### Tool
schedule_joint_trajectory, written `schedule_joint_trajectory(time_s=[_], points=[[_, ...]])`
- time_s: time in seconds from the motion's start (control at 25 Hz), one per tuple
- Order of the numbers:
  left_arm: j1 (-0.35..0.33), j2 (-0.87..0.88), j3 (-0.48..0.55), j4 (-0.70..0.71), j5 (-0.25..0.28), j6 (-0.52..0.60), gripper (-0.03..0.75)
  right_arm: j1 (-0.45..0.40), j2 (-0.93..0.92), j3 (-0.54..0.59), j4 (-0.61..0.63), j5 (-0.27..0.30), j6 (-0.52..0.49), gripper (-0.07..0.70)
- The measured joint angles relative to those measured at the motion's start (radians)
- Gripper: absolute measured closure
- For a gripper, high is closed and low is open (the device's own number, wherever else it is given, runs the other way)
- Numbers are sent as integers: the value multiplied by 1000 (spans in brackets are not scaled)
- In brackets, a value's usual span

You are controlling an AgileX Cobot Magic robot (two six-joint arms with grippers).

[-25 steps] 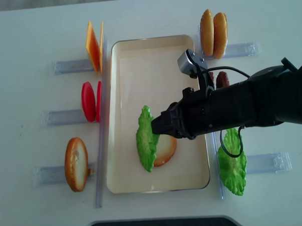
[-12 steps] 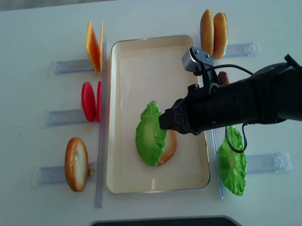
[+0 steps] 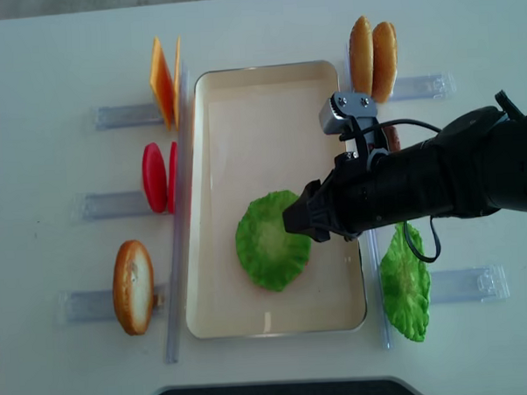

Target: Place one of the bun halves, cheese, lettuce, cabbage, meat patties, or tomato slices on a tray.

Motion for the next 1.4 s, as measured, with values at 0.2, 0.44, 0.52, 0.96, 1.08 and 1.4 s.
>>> schedule_joint_trajectory(time_s=[0.2, 0.44, 0.52, 0.96, 1.08, 1.4], points=[[0, 0, 0, 0, 0, 0, 388, 0, -62, 1, -224, -82, 173, 236], [0, 0, 0, 0, 0, 0, 388, 0, -278, 1, -709, -39, 585, 256], [0, 0, 0, 0, 0, 0, 388, 0, -337, 1, -943, 16, 806, 263], [0, 0, 0, 0, 0, 0, 388, -80, -598, 1, -1708, 477, 1521, 319], [0, 0, 0, 0, 0, 0, 388, -186, -649, 1, -1713, 528, 1488, 321], [0, 0, 0, 0, 0, 0, 388, -539, -694, 1, -1654, 578, 1313, 321]])
